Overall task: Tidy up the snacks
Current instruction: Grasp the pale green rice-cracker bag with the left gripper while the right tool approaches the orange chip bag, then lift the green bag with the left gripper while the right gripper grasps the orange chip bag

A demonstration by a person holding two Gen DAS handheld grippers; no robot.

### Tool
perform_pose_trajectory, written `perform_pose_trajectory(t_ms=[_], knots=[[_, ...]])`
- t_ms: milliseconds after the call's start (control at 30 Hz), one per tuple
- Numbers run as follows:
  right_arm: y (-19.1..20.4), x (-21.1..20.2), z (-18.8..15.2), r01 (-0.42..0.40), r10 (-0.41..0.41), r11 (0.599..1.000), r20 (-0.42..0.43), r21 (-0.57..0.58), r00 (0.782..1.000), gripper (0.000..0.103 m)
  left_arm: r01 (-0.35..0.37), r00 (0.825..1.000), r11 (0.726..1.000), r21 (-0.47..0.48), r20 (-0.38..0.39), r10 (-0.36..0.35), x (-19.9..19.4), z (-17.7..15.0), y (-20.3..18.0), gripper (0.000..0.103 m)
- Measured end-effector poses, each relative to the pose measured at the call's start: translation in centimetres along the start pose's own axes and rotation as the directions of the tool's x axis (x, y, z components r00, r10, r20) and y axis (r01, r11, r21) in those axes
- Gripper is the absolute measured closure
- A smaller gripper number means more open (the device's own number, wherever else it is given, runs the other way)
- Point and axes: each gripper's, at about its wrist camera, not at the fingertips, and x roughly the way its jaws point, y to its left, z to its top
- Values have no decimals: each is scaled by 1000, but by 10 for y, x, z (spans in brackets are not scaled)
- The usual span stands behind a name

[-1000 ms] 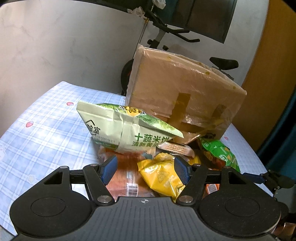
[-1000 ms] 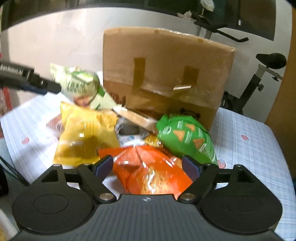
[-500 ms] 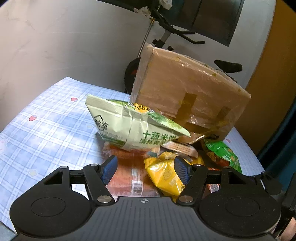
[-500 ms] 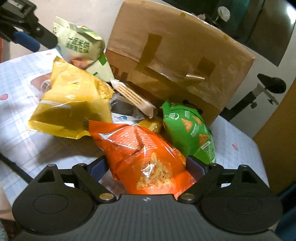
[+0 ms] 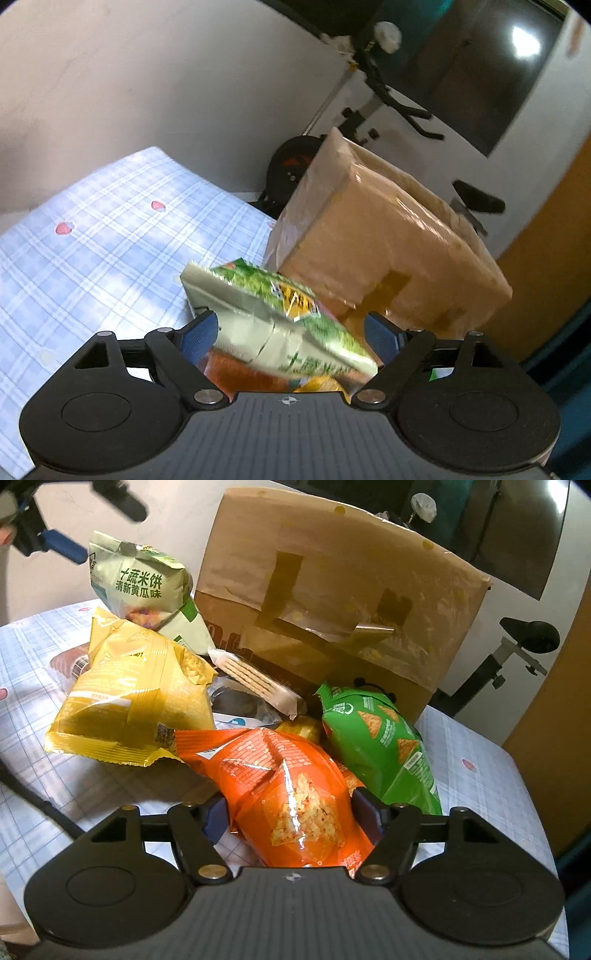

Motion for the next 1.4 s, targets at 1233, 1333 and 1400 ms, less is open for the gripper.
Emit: perform_pose_trajectory(t_ms=[1233, 1333, 1400], knots=[[1, 2, -1, -13, 13, 1000, -2, 15, 1000, 33, -71, 997, 983, -172, -20, 68, 74, 13, 30, 23], [0, 1, -1, -14, 14, 1000, -1, 17, 1000, 33, -63, 998, 990, -128, -11, 62, 59, 11, 28, 24], [-2, 1, -1, -18, 18, 1000, -2, 22, 1000, 34, -67, 998, 994, -85, -7, 67, 48, 9, 27, 24]])
